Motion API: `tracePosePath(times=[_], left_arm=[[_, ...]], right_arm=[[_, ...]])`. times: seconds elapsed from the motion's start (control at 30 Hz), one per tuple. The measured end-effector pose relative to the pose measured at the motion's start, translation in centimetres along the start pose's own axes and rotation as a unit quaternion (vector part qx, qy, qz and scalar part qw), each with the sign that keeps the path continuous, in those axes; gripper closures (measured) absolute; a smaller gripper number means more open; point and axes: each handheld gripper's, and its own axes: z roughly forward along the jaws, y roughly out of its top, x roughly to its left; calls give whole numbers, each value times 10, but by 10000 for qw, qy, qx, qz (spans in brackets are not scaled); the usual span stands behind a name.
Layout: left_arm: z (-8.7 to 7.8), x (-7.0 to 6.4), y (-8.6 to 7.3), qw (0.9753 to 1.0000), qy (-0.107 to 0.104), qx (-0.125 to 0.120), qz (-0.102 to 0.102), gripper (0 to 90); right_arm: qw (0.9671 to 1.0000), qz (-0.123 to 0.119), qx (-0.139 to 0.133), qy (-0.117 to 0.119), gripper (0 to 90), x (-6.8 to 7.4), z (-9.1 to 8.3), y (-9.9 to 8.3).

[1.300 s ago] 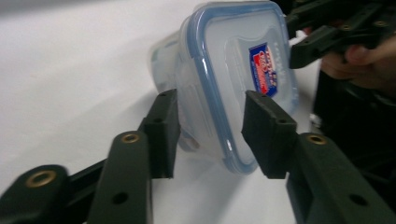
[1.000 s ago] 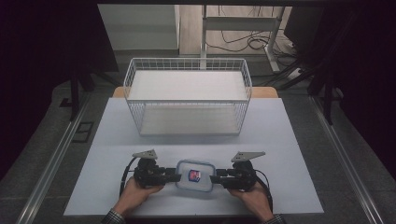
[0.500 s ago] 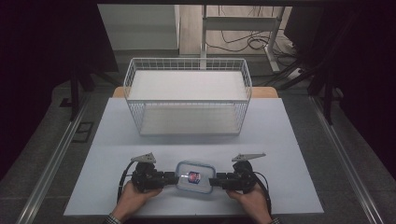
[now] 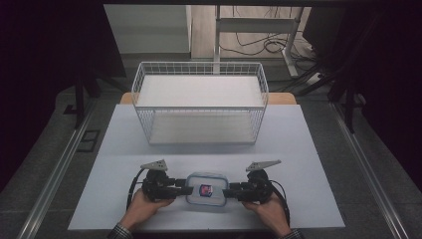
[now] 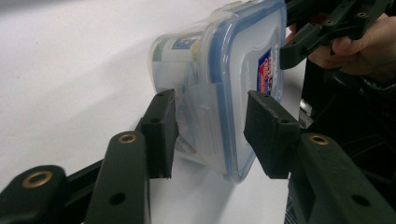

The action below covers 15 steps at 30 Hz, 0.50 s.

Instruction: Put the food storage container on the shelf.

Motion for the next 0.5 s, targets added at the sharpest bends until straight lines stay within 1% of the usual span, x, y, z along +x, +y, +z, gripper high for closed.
tracePosePath(times=[0.03,0.07,0.13,0.17,0.27,0.37,0.4,0.43,0.5], left_arm=[[-2,0,-2,9999,-98,-46,-81,561],[-3,0,-3,9998,-139,-73,-129,571],[-3,-3,-5,9999,19,4,-152,571],[-3,-3,-5,9998,38,-16,-210,566],[-5,-4,-7,9996,57,-102,-256,583],[-6,-4,-6,9996,93,-110,-239,588],[-10,-4,-6,9990,217,-282,-255,606],[-11,-2,-6,9989,182,-274,-320,667],[-10,0,-6,9987,125,-310,-384,670]], right_arm=[[10000,38,-37,-33,627,0,-1,0],[9997,150,-161,-137,653,0,-3,-1],[9995,277,-168,-51,657,-1,-2,-2],[9996,255,-140,-29,656,0,-1,-3],[9996,191,-103,-186,658,4,1,-2],[9992,332,-184,-80,653,0,2,-2],[9989,406,-217,-24,638,-3,3,-2],[9986,463,-236,53,604,-5,4,-2],[9982,529,-268,125,610,-7,4,-1]])
